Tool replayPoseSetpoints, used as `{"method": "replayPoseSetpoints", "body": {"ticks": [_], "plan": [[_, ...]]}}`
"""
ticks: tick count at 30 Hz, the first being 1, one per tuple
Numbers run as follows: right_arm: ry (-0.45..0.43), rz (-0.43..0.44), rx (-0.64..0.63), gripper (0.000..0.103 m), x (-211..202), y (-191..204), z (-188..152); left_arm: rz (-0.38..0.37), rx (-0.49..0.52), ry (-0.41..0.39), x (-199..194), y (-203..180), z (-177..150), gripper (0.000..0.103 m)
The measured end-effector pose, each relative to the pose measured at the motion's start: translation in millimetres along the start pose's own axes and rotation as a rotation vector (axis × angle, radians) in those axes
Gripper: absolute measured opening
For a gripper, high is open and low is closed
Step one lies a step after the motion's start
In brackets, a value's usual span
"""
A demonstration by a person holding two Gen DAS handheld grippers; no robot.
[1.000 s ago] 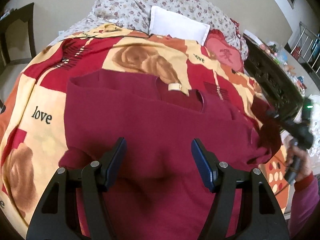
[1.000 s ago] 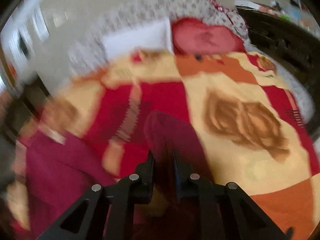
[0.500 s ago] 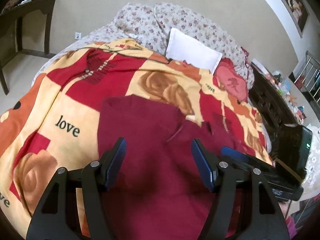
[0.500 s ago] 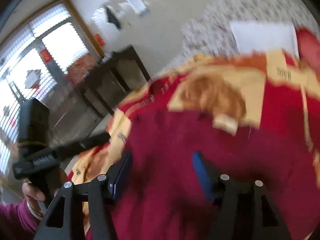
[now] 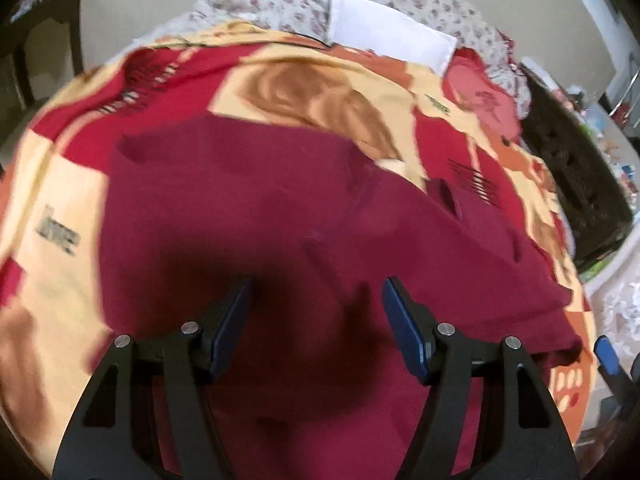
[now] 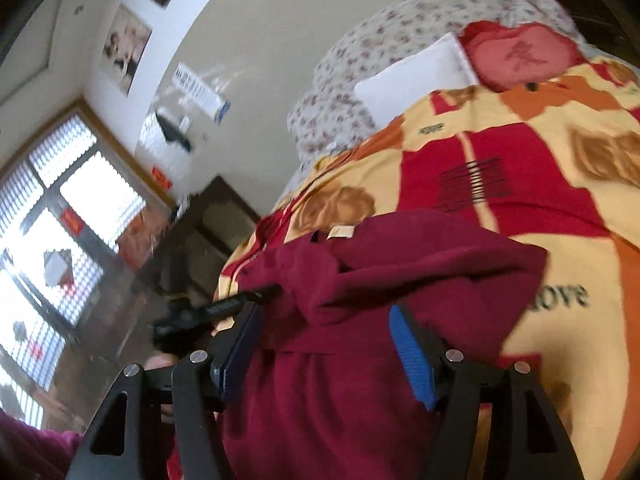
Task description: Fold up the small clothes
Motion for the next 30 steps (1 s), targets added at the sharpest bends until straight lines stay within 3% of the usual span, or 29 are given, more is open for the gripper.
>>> {"method": "replayPoseSetpoints", "body": {"ticks": [3,6,9,10,11,12,14,16,19,21,25,30], "plan": [[-0.004,0.005,0.039,0.068,-11,-9,-3,0.021,0.028,0.005,10,-10,-2,0.067],[0.002,0.002,0.071,0.068,-15,-17,-7,-0.01,-0.01,0.027,26,-18,1,0.067],[-0.009,-0.007,0.086,0.069,-23,-21,-7,0.013,-0.018,-0.006,34,-22,8,0.067],[-0.015,-0.01,0.087,0.069,-28,-22,-8,0.016,-0.014,-0.017,33,-24,10,0.059],[-0.023,-0.018,0.086,0.069,-32,-23,-7,0.025,-0.009,-0.027,31,-26,12,0.034],[-0.03,-0.028,0.086,0.069,-35,-25,-7,0.017,-0.003,-0.027,28,-29,15,0.019],[-0.043,-0.069,0.082,0.07,-40,-31,-6,-0.027,-0.002,-0.022,20,-34,20,0.007],[-0.037,-0.11,0.075,0.071,-40,-35,-5,-0.06,0.012,-0.068,-6,-38,34,0.007],[0.007,-0.134,0.04,0.071,-32,-33,-11,-0.107,-0.013,-0.222,-72,-24,67,0.007],[0.048,-0.18,-0.009,0.071,-19,-30,-18,-0.093,-0.062,-0.275,-103,-2,81,0.007],[0.131,-0.285,-0.125,0.071,16,-29,-30,-0.06,-0.065,-0.26,-113,17,75,0.007],[0.165,-0.351,-0.304,0.071,40,-8,-42,-0.03,-0.074,-0.172,-82,26,42,0.007]]}}
Point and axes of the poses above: each gripper's, at about its wrist camera, not at the fingertips, and x roughly the way its jaws point, y to its left, z to its top, the point moved 8 cm from there along x, roughly the way its jaws point, and after that the axes turned 3 degrees about -z, right-handed, at the moved point
